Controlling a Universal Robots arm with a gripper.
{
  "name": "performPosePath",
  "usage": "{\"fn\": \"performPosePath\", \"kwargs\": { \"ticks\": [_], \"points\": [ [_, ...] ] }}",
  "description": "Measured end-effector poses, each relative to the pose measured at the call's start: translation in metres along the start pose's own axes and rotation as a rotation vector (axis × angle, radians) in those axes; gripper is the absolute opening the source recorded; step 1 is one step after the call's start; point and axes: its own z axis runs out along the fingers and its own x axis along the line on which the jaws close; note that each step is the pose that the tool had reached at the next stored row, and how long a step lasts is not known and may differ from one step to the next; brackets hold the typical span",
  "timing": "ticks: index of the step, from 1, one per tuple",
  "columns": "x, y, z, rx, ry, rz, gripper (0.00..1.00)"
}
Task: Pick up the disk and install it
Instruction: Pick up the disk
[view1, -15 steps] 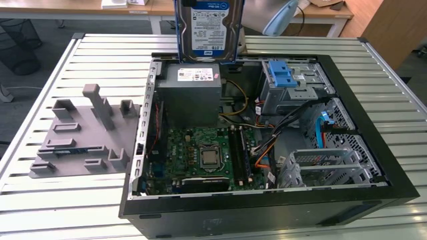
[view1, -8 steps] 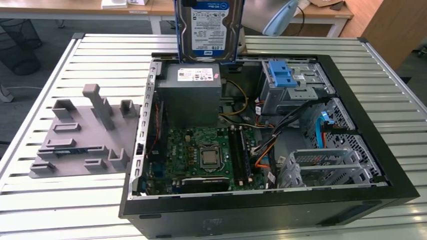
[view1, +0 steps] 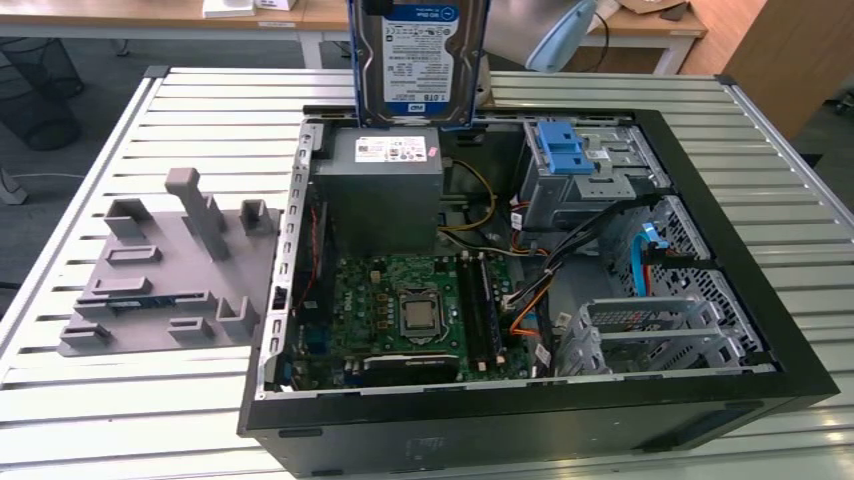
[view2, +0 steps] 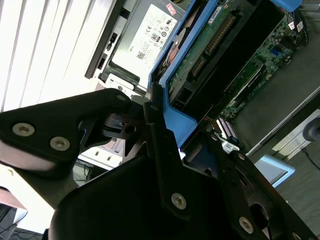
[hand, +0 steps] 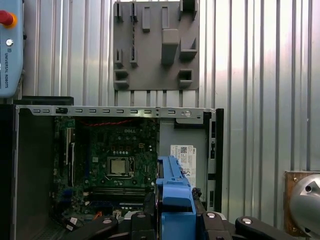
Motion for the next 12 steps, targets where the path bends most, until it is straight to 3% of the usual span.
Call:
{"fn": "performPosePath", "kwargs": {
  "ticks": [6,12],
  "points": [
    [0.0011,0.0000,0.0000,0.0000,0.0000,0.000,0.36],
    [0.0087,0.0000,0.0000,0.0000,0.0000,0.000,0.36]
  ]
}}
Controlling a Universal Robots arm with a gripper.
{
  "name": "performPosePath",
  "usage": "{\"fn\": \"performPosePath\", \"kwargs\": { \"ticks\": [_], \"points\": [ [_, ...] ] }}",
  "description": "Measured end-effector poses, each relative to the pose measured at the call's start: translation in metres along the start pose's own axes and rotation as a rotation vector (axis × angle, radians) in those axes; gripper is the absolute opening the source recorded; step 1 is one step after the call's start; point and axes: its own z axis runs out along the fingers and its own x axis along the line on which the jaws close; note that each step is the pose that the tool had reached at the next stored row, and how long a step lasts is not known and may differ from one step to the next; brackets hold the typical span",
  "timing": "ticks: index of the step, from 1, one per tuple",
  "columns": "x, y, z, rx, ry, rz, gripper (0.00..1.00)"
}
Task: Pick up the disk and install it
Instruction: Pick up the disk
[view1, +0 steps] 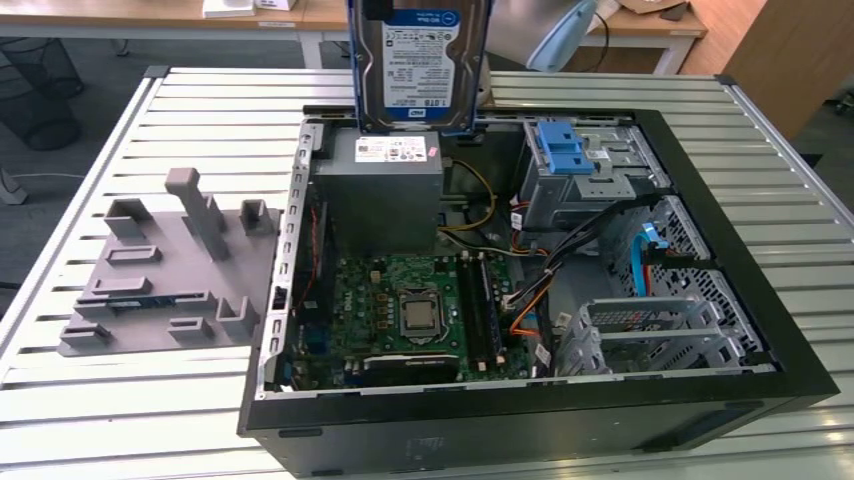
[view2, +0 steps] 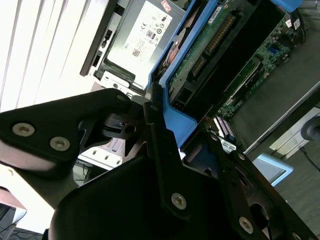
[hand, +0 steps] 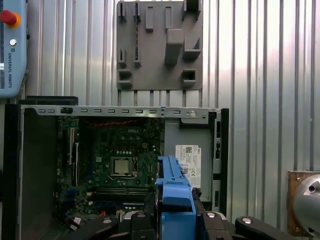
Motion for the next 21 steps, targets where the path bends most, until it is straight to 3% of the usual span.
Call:
{"fn": "performPosePath", "kwargs": {
  "ticks": [7,21],
  "points": [
    [0.0064,0.0000,0.0000,0.0000,0.0000,0.000,0.36],
    [0.0089,0.0000,-0.0001,0.0000,0.0001,0.000,0.36]
  ]
}}
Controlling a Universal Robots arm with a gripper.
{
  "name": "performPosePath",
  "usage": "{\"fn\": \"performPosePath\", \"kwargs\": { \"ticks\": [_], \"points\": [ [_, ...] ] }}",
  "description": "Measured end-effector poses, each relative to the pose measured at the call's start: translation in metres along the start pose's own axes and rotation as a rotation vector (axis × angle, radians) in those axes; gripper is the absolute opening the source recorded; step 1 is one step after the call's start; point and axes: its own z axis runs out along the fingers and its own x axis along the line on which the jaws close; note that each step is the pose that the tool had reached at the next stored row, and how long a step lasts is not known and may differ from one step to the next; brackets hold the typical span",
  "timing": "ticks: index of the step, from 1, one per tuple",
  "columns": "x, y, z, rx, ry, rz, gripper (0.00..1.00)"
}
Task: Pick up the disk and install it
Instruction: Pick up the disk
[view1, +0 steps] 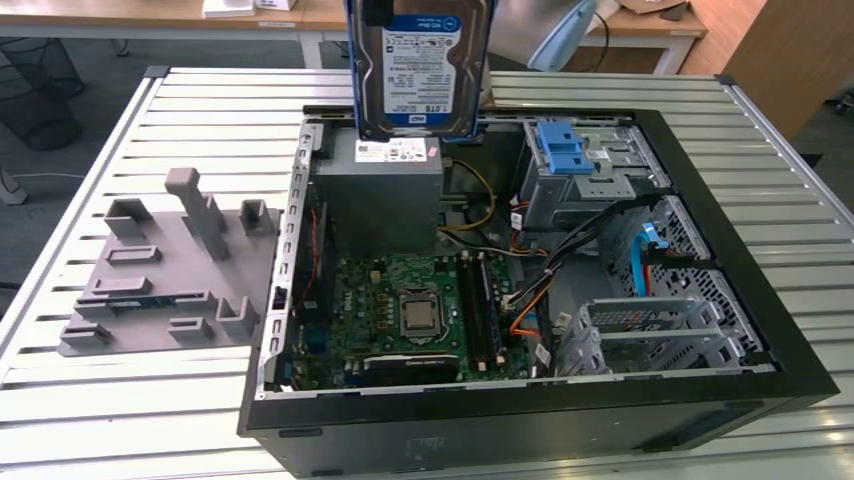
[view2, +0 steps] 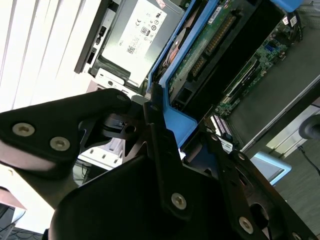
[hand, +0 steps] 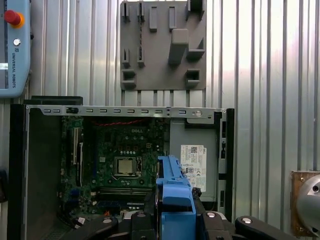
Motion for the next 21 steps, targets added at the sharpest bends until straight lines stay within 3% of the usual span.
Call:
{"fn": "performPosePath", "kwargs": {
  "ticks": [6,21],
  "points": [
    [0.0055,0.0000,0.0000,0.0001,-0.0002,0.000,0.36],
    [0.0092,0.0000,0.0000,0.0000,-0.0001,0.000,0.36]
  ]
}}
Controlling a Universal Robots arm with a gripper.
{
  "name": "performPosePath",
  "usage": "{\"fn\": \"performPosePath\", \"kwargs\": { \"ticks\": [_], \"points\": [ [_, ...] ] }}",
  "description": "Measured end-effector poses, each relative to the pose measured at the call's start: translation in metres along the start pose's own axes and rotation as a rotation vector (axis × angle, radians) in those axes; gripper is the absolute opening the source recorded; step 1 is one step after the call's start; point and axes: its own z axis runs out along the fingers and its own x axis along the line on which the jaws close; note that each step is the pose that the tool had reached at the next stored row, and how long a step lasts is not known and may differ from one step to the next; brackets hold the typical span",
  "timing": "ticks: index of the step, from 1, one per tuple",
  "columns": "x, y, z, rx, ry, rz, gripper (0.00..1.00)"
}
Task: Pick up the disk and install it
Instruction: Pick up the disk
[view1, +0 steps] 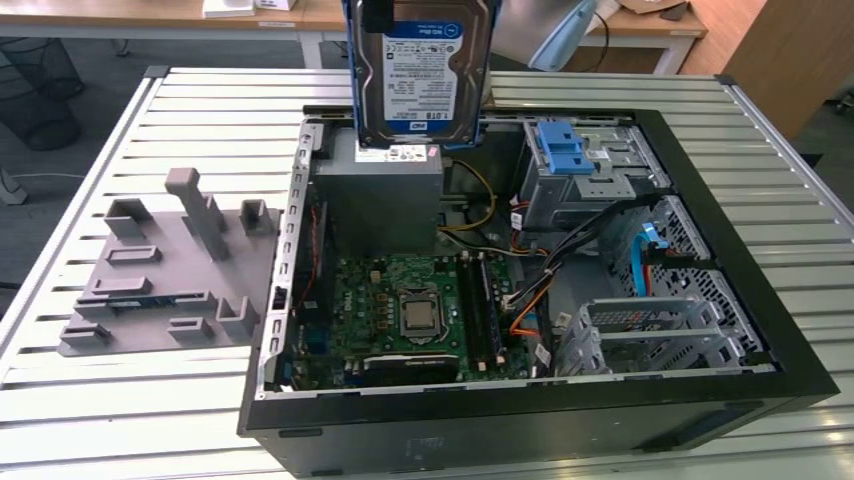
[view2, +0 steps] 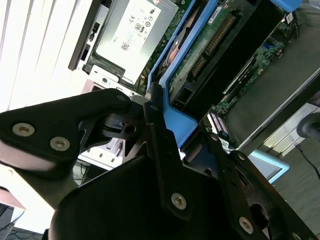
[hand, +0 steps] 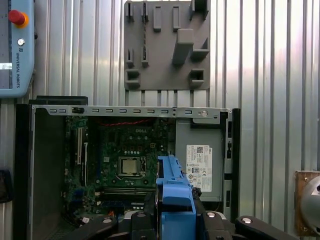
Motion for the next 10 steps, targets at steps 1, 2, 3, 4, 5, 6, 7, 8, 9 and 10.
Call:
{"fn": "performPosePath", "kwargs": {
  "ticks": [1,2,3,4,5,6,7,8,9,10],
  "points": [
    [0.0000,0.0000,0.0000,0.0000,0.0000,0.000,0.36],
    [0.0001,0.0000,0.0000,0.0000,0.0000,0.000,0.36],
    [0.0001,0.0000,0.0000,0.0000,0.0000,0.000,0.36],
    [0.0002,0.0000,0.0000,0.0000,0.0001,0.000,0.36],
    [0.0003,0.0000,0.0000,0.0000,0.0000,0.000,0.36],
    [0.0006,0.0000,0.0000,0.0000,0.0000,0.000,0.36],
    [0.0012,0.0000,0.0000,0.0000,0.0000,0.000,0.36],
    [0.0020,0.0000,-0.0001,0.0000,0.0001,0.000,0.36],
    [0.0027,0.0000,0.0000,0.0000,0.0000,0.000,0.36],
    [0.0028,0.0000,0.0000,0.0000,0.0000,0.000,0.36]
  ]
}}
